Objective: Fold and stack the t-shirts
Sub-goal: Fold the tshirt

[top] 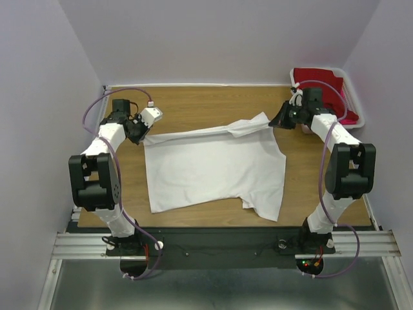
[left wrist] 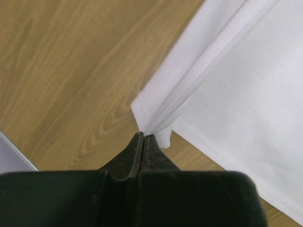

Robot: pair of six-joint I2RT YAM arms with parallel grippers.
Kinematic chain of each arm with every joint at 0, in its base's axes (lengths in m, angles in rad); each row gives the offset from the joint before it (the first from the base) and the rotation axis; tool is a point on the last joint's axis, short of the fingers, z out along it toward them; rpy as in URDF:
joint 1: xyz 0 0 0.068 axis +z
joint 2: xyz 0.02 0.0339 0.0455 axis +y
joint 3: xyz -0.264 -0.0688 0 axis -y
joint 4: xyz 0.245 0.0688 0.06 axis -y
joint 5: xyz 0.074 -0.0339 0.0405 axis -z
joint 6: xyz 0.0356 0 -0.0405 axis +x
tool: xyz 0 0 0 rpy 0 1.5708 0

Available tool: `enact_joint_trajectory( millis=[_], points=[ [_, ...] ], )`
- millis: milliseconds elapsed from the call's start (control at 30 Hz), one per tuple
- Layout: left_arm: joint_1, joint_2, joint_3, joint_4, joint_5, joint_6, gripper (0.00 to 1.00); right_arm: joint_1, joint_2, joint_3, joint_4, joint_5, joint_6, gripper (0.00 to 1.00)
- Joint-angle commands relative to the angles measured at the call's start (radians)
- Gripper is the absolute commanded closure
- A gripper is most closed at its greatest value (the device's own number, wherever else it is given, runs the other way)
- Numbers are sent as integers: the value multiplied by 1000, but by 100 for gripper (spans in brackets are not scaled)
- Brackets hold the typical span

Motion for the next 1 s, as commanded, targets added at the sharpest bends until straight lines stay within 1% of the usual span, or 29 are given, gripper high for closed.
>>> enact_joint_trajectory(
  millis=[0, 167, 333, 400, 500, 533, 633, 667, 700, 733, 800, 833, 867, 933, 967],
  points=[
    [-1, -44, -76, 18, -35, 68, 100, 0, -24, -56, 5, -3, -4, 99],
    [-37, -59, -173, 71, -77, 74, 100, 0, 17, -78, -7, 20, -9, 100],
    [-48, -58, -216, 84, -103, 86, 100, -1, 45, -90, -27, 31, -7, 99],
    [-51, -64, -236, 88, -111, 91, 98, -1, 50, -101, -33, 31, -7, 99],
    [-51, -71, -250, 89, -120, 94, 90, -1, 48, -121, -44, 14, -9, 99],
    [-51, -71, -251, 88, -121, 92, 78, 0, 48, -125, -50, 2, -10, 100],
    [-51, -82, -244, 60, -112, 94, 67, 0, 50, -133, -78, -24, -21, 99],
    [-51, -85, -235, 51, -106, 94, 64, 0, 48, -133, -91, -42, -26, 86],
    [-51, -102, -230, 39, -98, 94, 62, 0, 45, -126, -108, -49, -44, 82],
    [-51, -111, -221, 13, -83, 100, 61, 0, 31, -126, -136, -52, -53, 74],
    [-51, -143, -207, -17, -59, 97, 60, -1, 10, -119, -156, -47, -90, 64],
    [-51, -156, -201, -30, -36, 98, 58, 0, -1, -107, -174, -43, -105, 59],
    [-51, -166, -187, -59, -25, 98, 57, -1, -18, -98, -184, -20, -121, 48],
    [-51, -194, -173, -84, -6, 91, 54, 0, -26, -58, -203, 20, -165, 40],
    [-51, -200, -164, -89, 1, 88, 54, 0, -27, -46, -204, 52, -181, 40]
  ],
)
